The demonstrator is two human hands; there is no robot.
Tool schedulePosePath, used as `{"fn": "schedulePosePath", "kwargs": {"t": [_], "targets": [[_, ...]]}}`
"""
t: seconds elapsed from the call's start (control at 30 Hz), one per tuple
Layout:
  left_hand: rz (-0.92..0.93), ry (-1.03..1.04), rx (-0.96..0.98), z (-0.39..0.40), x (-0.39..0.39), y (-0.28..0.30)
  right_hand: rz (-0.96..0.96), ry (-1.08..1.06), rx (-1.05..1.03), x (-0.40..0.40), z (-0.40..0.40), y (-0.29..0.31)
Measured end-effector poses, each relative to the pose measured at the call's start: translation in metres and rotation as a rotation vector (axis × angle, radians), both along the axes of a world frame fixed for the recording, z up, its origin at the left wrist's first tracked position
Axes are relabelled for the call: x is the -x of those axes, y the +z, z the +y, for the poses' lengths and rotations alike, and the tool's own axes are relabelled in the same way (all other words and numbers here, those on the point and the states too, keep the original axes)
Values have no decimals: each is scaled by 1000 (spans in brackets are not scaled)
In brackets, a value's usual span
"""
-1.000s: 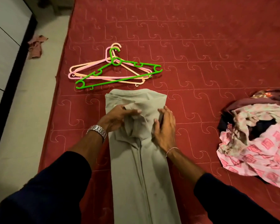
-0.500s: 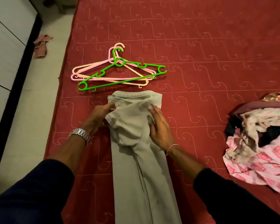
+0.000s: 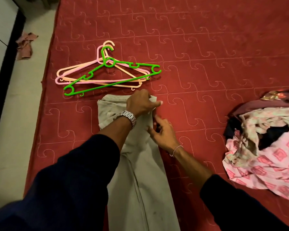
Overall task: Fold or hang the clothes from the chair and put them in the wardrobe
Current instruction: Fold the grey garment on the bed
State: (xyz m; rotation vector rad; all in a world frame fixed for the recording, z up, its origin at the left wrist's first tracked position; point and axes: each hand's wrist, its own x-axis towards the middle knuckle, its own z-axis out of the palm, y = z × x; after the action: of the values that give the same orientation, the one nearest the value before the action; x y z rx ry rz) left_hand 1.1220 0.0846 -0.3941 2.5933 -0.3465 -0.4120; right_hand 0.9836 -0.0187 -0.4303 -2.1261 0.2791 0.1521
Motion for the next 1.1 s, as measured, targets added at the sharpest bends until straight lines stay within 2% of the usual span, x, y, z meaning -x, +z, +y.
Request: {"fn": "schedulePosePath", "kwargs": {"t": [0.07, 0.17, 0.33, 0.43, 0.53, 0.67, 0.7, 0.77, 0.83, 0.87, 0.97, 1.1], "targets": [[58, -26, 11, -4, -8, 2, 82, 5, -75, 4, -6, 2], [164, -23, 158, -4, -17, 1, 217, -3, -239, 1, -19, 7], [270, 122, 381, 12, -22, -11, 425, 151, -265, -12, -42, 17], [216, 168, 449, 15, -20, -18, 456, 114, -260, -13, -43, 16], [68, 155, 406, 13, -21, -23, 432, -25, -179, -7, -35, 10], [-96, 125, 316, 11, -16, -27, 381, -159, 186, 7, -14, 19], [-115, 139, 322, 11, -15, -25, 322, -155, 271, 11, -8, 20], [-164, 188, 318, 16, -14, -19, 58, -113, 417, 16, 6, 20], [-240, 216, 258, 29, -14, -12, -214, -62, 499, 16, 19, 18], [-276, 224, 225, 38, -13, -10, -282, -31, 509, 12, 23, 17], [-340, 212, 106, 74, -1, 0, -318, 99, 470, -8, 35, 7], [-372, 218, -30, 110, 26, 1, -166, 301, 513, -36, 35, -7]]}}
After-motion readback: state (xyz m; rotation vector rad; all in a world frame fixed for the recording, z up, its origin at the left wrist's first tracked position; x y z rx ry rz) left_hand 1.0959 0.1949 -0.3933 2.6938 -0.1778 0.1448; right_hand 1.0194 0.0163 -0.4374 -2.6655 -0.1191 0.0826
